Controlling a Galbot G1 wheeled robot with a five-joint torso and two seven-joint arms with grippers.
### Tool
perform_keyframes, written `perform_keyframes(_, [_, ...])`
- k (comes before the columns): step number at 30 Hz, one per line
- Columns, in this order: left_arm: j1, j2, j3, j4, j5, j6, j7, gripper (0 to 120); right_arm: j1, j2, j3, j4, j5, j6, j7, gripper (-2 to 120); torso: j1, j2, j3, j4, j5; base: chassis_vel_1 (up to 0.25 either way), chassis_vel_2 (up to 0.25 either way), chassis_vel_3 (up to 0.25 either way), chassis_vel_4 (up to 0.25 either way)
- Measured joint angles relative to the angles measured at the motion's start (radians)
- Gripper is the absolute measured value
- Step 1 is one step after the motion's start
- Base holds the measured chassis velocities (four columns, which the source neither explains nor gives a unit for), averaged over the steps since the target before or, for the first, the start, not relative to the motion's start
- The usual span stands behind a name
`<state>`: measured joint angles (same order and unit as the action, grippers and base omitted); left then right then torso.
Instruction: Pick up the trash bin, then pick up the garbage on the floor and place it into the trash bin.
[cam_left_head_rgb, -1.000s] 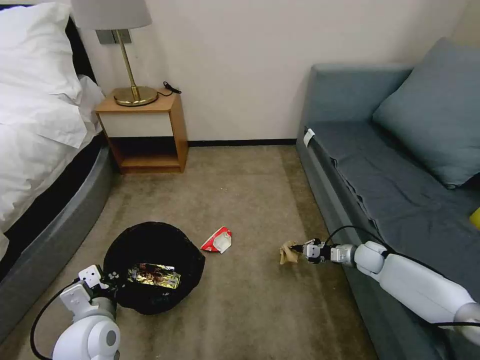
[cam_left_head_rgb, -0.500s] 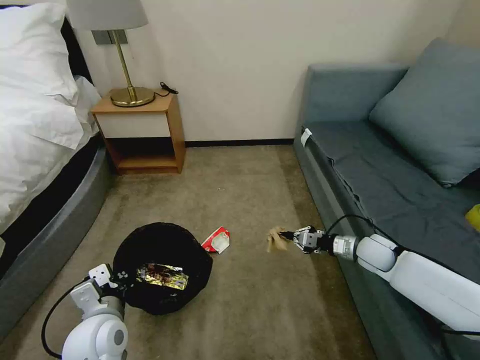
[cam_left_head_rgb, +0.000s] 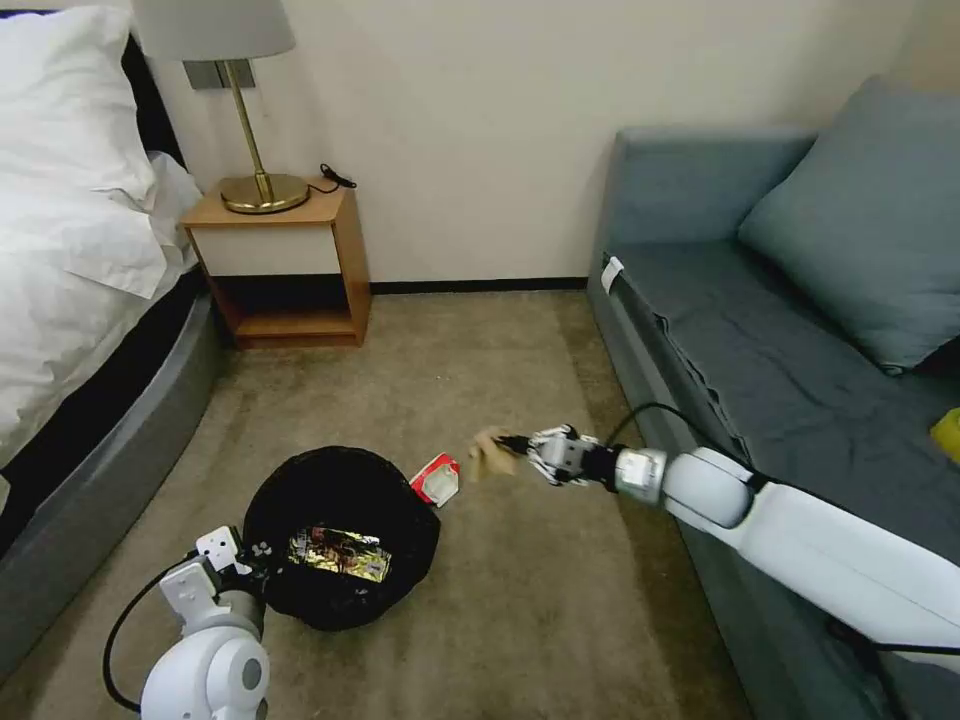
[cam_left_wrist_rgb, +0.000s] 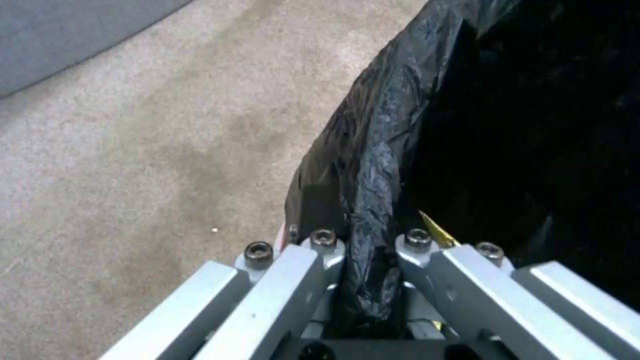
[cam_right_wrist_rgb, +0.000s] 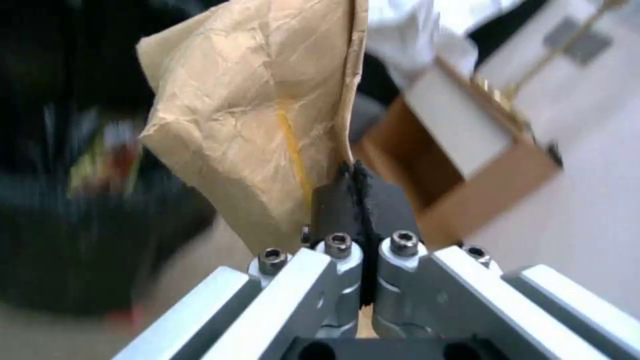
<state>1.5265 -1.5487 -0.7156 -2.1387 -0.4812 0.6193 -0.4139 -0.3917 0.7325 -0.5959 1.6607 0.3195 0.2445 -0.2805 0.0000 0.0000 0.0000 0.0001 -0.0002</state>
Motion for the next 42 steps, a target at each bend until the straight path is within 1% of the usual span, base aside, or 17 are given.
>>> perform_keyframes(1, [0.0, 0.0, 0.0, 0.0, 0.0, 0.0, 0.0, 3, 0.0, 0.0, 0.0, 0.0, 0.0, 0.0, 0.0, 0, 0.0, 0.0, 0.0, 0.0, 0.0, 0.0, 0.0, 0.0, 0.0])
perform_keyframes(5, [0.001, 0.0, -0.005, -0.009, 0.001, 0.002, -0.001, 3, 0.106, 0.066, -0.1, 0.086, 0.09, -0.05, 0.048, 0, 0.0, 0.0, 0.0, 0.0, -0.0001, 0.0, 0.0, 0.0, 0.0])
perform_keyframes(6, [0.001, 0.0, -0.005, -0.009, 0.001, 0.002, -0.001, 3, 0.106, 0.066, -0.1, 0.086, 0.09, -0.05, 0.048, 0, 0.0, 0.0, 0.0, 0.0, -0.0001, 0.0, 0.0, 0.0, 0.0])
perform_keyframes(11, [0.001, -0.005, -0.004, -0.018, 0.005, 0.006, -0.001, 3, 0.196, 0.141, -0.246, 0.11, 0.14, -0.084, 0.099, 0, 0.0, 0.0, 0.0, -0.0001, -0.0002, 0.0, 0.0, 0.0, 0.0])
perform_keyframes(12, [0.001, -0.005, -0.004, -0.018, 0.005, 0.006, -0.001, 3, 0.196, 0.141, -0.246, 0.11, 0.14, -0.084, 0.099, 0, 0.0, 0.0, 0.0, -0.0001, -0.0002, 0.0, 0.0, 0.0, 0.0])
perform_keyframes(16, [0.002, -0.011, -0.002, -0.026, 0.011, 0.007, -0.002, 3, 0.234, 0.213, -0.347, 0.051, 0.132, -0.086, 0.118, 0, 0.0, 0.0, 0.0, 0.0, -0.0001, 0.0, 0.0, 0.0, 0.0])
perform_keyframes(21, [0.005, -0.016, -0.002, -0.032, 0.014, 0.007, -0.002, 3, 0.252, 0.271, -0.411, -0.007, 0.126, -0.088, 0.157, 0, 0.0, 0.0, 0.0, 0.0, 0.0, 0.0, 0.0, 0.0, 0.0])
perform_keyframes(25, [0.01, -0.016, -0.005, -0.039, 0.014, 0.007, -0.002, 3, 0.254, 0.298, -0.429, -0.031, 0.115, -0.09, 0.189, 0, 0.0, 0.0, 0.0, 0.0, 0.0, 0.0, 0.0, 0.0, 0.0])
perform_keyframes(26, [0.011, -0.015, -0.007, -0.041, 0.014, 0.007, -0.002, 3, 0.254, 0.298, -0.429, -0.031, 0.115, -0.09, 0.195, 4, 0.0, 0.0, 0.0, 0.0, 0.0, 0.0, 0.0, 0.0, 0.0])
perform_keyframes(27, [0.011, -0.015, -0.007, -0.041, 0.014, 0.007, -0.002, 3, 0.254, 0.298, -0.429, -0.031, 0.115, -0.09, 0.195, 4, 0.0, 0.0, 0.0, 0.0, 0.0, 0.0, 0.0, 0.0, 0.0])
perform_keyframes(31, [0.011, -0.013, -0.013, -0.045, 0.012, 0.008, -0.002, 3, 0.251, 0.293, -0.424, -0.007, 0.125, -0.101, 0.209, 21, 0.0, 0.0, 0.0, -0.0001, 0.0, 0.0, 0.0, 0.0, 0.0])
perform_keyframes(32, [0.011, -0.013, -0.013, -0.045, 0.012, 0.008, -0.002, 3, 0.251, 0.293, -0.424, -0.007, 0.125, -0.101, 0.209, 21, 0.0, 0.0, 0.0, -0.0001, 0.0, 0.0, 0.0, 0.0, 0.0])
perform_keyframes(36, [0.009, -0.012, -0.013, -0.045, 0.011, 0.008, -0.002, 3, 0.238, 0.284, -0.41, 0.018, 0.128, -0.106, 0.232, 41, 0.0, 0.0, 0.0, 0.0001, 0.0003, 0.0, 0.0, 0.0, 0.0])
perform_keyframes(37, [0.009, -0.012, -0.013, -0.045, 0.011, 0.008, -0.002, 3, 0.238, 0.284, -0.41, 0.018, 0.128, -0.106, 0.232, 41, 0.0, 0.0, 0.0, 0.0001, 0.0003, 0.0, 0.0, 0.0, 0.0])
perform_keyframes(39, [0.01, -0.01, -0.017, -0.047, 0.009, 0.009, -0.002, 3, 0.228, 0.253, -0.347, 0.053, 0.134, -0.108, 0.237, 49, 0.0, 0.0, 0.0, 0.0001, 0.0003, 0.0, 0.0, 0.0, 0.0])
perform_keyframes(41, [0.009, -0.005, -0.029, -0.047, 0.008, 0.009, -0.002, 3, 0.207, 0.195, -0.238, 0.105, 0.143, -0.114, 0.24, 59, 0.0, 0.0, 0.0, 0.0001, 0.0002, 0.0, 0.0, 0.0, 0.0])
perform_keyframes(42, [0.009, -0.005, -0.029, -0.047, 0.008, 0.009, -0.002, 3, 0.207, 0.195, -0.238, 0.105, 0.143, -0.114, 0.24, 59, 0.0, 0.0, 0.0, 0.0001, 0.0002, 0.0, 0.0, 0.0, 0.0])
